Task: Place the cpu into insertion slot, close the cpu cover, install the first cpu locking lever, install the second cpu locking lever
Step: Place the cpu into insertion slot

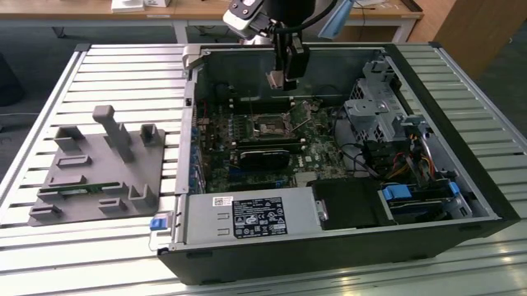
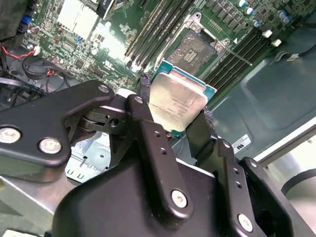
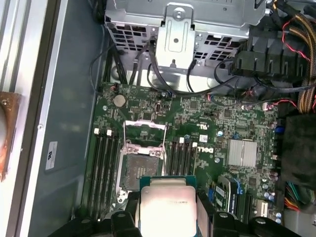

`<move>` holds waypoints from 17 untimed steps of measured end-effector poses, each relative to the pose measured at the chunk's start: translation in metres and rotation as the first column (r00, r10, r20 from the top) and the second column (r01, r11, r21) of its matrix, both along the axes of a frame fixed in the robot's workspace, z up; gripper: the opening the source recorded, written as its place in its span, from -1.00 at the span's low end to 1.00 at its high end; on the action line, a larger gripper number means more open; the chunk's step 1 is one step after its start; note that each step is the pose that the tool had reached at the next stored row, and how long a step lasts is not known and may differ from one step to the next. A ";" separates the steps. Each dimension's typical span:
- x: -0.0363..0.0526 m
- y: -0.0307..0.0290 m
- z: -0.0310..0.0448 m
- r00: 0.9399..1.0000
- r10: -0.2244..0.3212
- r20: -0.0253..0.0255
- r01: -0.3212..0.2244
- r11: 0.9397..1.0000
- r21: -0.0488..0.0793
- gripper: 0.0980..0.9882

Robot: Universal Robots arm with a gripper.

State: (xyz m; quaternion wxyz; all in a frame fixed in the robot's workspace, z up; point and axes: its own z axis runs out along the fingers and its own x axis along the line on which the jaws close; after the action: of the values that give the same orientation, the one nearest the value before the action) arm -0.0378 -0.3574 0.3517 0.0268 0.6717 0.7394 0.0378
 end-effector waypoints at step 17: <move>-0.0006 0.0170 -0.0277 0.999 -0.048 0.015 0.048 0.999 -0.004 0.00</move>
State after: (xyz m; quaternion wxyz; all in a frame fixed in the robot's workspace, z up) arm -0.0384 -0.3404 0.3240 0.0343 0.6889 0.7229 0.0406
